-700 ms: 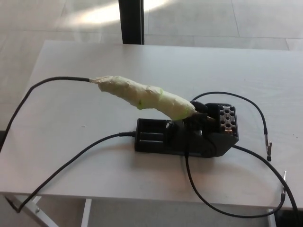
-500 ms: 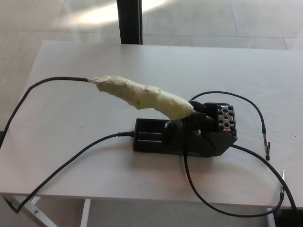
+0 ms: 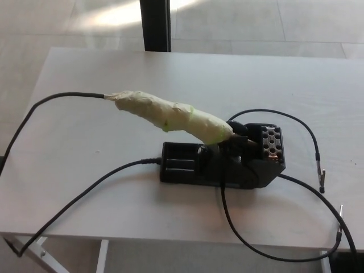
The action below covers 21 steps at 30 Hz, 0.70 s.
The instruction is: Use the left hand of the robot to grab the soldering gun kept on the middle of the table and pull it out of its base and keep it on the left side of the base
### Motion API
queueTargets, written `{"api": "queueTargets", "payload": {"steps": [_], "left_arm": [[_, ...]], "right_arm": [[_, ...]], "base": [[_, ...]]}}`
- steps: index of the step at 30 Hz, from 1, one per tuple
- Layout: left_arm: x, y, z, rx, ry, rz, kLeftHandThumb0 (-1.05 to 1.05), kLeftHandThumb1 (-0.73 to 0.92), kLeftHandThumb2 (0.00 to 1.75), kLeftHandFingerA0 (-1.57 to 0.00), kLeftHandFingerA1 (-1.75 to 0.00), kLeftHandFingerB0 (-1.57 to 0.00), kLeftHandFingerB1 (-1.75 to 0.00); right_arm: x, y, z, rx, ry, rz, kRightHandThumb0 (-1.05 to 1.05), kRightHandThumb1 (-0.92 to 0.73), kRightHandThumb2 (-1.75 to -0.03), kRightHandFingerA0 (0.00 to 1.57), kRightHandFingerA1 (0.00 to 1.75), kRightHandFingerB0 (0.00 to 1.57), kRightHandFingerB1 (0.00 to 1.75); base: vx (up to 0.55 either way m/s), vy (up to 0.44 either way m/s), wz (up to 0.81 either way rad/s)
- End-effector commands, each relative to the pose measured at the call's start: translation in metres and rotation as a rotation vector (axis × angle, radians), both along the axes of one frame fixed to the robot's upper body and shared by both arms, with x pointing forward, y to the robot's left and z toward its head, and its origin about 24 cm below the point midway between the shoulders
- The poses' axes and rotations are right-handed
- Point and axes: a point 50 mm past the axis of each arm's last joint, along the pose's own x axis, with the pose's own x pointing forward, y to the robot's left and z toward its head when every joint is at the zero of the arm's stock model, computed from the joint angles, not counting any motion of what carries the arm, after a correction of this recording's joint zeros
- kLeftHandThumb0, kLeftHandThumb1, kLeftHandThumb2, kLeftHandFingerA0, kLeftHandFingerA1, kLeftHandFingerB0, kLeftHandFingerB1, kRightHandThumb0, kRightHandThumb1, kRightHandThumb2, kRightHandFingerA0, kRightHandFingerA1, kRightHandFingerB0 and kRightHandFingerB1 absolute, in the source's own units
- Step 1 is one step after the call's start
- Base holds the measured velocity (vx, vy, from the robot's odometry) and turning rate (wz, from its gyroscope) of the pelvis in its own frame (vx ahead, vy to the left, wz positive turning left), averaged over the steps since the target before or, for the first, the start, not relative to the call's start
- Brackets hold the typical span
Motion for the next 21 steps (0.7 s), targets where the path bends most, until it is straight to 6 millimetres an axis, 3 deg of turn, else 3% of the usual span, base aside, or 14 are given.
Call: {"api": "queueTargets", "payload": {"steps": [1, 2, 5, 6, 7, 9, 11, 12, 13, 16, 17, 18, 20, 21], "left_arm": [[0.042, -0.045, 0.093, 0.118, -0.117, -0.25, -0.47, 0.72, 0.61, -0.48, -0.53, -0.4, -0.46], [0.048, -0.052, 0.101, 0.156, -0.114, -0.273, -0.43, 0.73, 0.62, -0.46, -0.51, -0.39, -0.45], [0.065, -0.081, 0.124, 0.228, -0.148, -0.388, -0.52, 0.71, 0.6, -0.5, -0.55, -0.38, -0.45], [0.07, -0.092, 0.131, 0.242, -0.156, -0.432, -0.54, 0.69, 0.59, -0.49, -0.56, -0.38, -0.46], [0.073, -0.097, 0.133, 0.26, -0.159, -0.461, -0.59, 0.67, 0.6, -0.49, -0.55, -0.38, -0.46], [0.077, -0.102, 0.135, 0.272, -0.154, -0.482, -0.61, 0.53, 0.89, -0.49, -0.63, -0.37, -0.56], [0.083, -0.113, 0.139, 0.293, -0.149, -0.532, -0.54, 0.55, 0.91, -0.48, -0.63, -0.35, -0.56], [0.087, -0.119, 0.14, 0.328, -0.134, -0.555, -0.52, 0.68, 0.6, -0.53, -0.54, -0.4, -0.45], [0.093, -0.13, 0.141, 0.351, -0.119, -0.596, -0.54, 0.54, 0.89, -0.48, -0.63, -0.34, -0.54], [0.105, -0.149, 0.134, 0.408, -0.043, -0.672, -0.64, 0.49, 0.85, -0.54, -0.66, -0.33, -0.53], [0.11, -0.159, 0.128, 0.446, -0.012, -0.726, -0.67, 0.48, 0.84, -0.54, -0.66, -0.33, -0.53], [0.112, -0.165, 0.125, 0.464, 0.006, -0.754, -0.69, 0.48, 0.84, -0.52, -0.64, -0.32, -0.52], [0.117, -0.181, 0.117, 0.501, 0.052, -0.82, -0.61, 0.6, 0.58, -0.5, -0.54, -0.35, -0.41], [0.118, -0.189, 0.113, 0.517, 0.073, -0.848, -0.63, 0.58, 0.58, -0.46, -0.53, -0.33, -0.42]], "right_arm": [[0.001, -0.003, 0.004, -0.04, -0.018, -0.017, -0.88, -0.21, -1.19, 0.61, 1.23, 0.05, 0.95], [0.001, -0.004, 0.004, -0.043, -0.014, -0.008, -0.97, -0.16, -1.11, 0.42, 1.59, 0.0, 1.47], [-0.002, -0.006, 0.005, -0.043, -0.014, -0.017, -0.99, -0.16, -1.1, 0.43, 1.6, 0.0, 1.48], [0.0, -0.006, 0.006, -0.045, -0.02, -0.008, -0.9, -0.25, -1.22, 0.54, 1.23, 0.0, 0.96], [0.0, -0.005, 0.006, -0.041, -0.021, -0.019, -1.0, -0.14, -1.08, 0.42, 1.61, 0.0, 1.47], [-0.001, -0.005, 0.005, -0.04, -0.019, -0.02, -1.01, -0.15, -1.06, 0.44, 1.6, 0.0, 1.48], [-0.002, -0.006, 0.006, -0.043, -0.016, -0.016, -1.0, -0.16, -1.06, 0.43, 1.61, 0.0, 1.48], [-0.002, -0.006, 0.006, -0.053, -0.003, -0.014, -1.01, -0.16, -1.07, 0.42, 1.61, 0.0, 1.5], [-0.004, -0.007, 0.005, -0.053, 0.002, -0.025, -0.85, -0.19, -1.13, 0.51, 1.16, 0.0, 0.9], [-0.006, -0.007, 0.005, -0.051, 0.011, -0.023, -0.75, -0.16, -1.08, 0.6, 1.19, 0.0, 0.89], [-0.006, -0.008, 0.005, -0.035, -0.006, -0.038, -1.03, -0.2, -0.94, 0.42, 1.62, 0.0, 1.54], [-0.006, -0.008, 0.005, -0.038, -0.005, -0.034, -1.04, -0.2, -0.96, 0.43, 1.62, 0.0, 1.55], [-0.003, -0.01, 0.009, -0.066, 0.007, -0.006, -1.05, -0.15, -1.08, 0.47, 1.6, 0.0, 1.5], [-0.002, -0.01, 0.01, -0.062, -0.007, -0.01, -0.87, -0.21, -1.23, 0.7, 1.34, 0.0, 0.99]], "base": [[0.0, 0.0, 0.0], [0.0, 0.0, 0.0], [0.0, 0.0, 0.0], [0.0, 0.0, 0.0], [0.0, 0.0, 0.0], [0.0, 0.0, 0.0], [0.0, 0.0, 0.0], [0.0, 0.0, 0.0], [0.0, 0.0, 0.0], [0.0, 0.0, 0.0], [0.0, 0.0, 0.0], [0.0, 0.0, 0.0], [0.0, 0.0, 0.0], [0.0, 0.0, 0.0]]}}
